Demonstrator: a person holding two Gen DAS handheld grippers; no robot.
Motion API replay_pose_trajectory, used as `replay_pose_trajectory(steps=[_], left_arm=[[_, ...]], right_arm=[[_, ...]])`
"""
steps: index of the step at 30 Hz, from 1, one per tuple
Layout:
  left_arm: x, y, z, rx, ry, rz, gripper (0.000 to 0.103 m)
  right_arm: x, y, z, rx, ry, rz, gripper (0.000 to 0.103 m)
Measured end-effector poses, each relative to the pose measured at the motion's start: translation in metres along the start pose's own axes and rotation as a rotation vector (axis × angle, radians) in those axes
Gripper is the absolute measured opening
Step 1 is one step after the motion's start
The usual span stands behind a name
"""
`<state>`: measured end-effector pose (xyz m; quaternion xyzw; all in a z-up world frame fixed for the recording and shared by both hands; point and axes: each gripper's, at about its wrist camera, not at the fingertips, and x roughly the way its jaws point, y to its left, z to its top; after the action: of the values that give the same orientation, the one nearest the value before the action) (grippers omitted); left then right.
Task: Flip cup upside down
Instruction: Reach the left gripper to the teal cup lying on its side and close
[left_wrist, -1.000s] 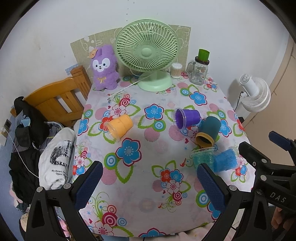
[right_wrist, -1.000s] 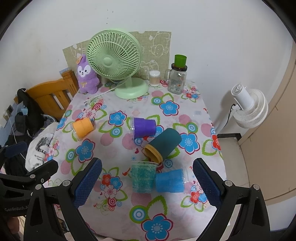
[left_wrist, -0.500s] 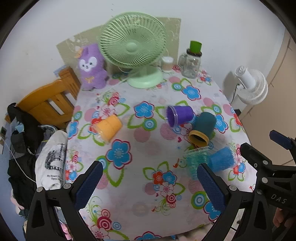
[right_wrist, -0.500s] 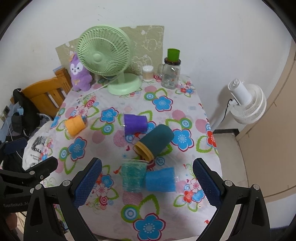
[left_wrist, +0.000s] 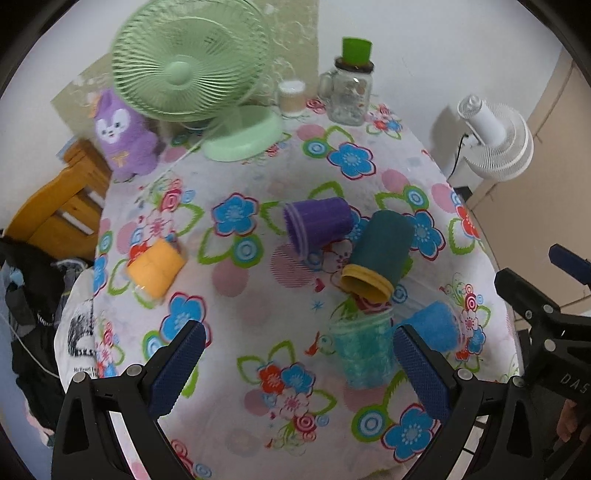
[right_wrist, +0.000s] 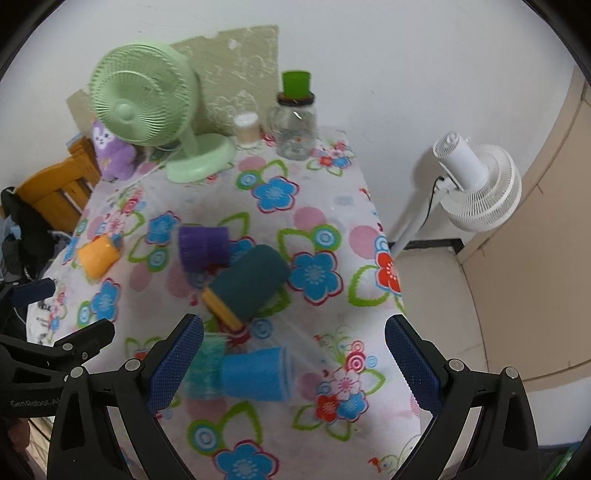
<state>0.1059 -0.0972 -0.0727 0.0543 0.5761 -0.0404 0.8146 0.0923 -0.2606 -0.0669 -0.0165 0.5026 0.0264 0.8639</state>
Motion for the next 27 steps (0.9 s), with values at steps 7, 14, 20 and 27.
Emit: replay_pose_trajectory(steps=[7,14,20,27], left_arm=[[0.045,-0.027,0.019,0.083,0.063,0.013,0.102],[0.086,-0.055,0.033,0.165,0.112,0.002,0.102],[0.117,-0.077,0.045,0.208,0.151,-0.028,0.102],[0.146,-0.093,0.053,0.235,0.176,-0.048,0.098]], right_arm=[[0.048,-0.027,0.008,0.029,0.062,0.01,0.1],[0.082,-0.047,0.008,0.058,0.105,0.012,0.1],[0.108,-0.065,0.003,0.106,0.148,-0.002,0.1],[0.13,-0.082,0.0,0.144,0.186,-0.023,0.1]])
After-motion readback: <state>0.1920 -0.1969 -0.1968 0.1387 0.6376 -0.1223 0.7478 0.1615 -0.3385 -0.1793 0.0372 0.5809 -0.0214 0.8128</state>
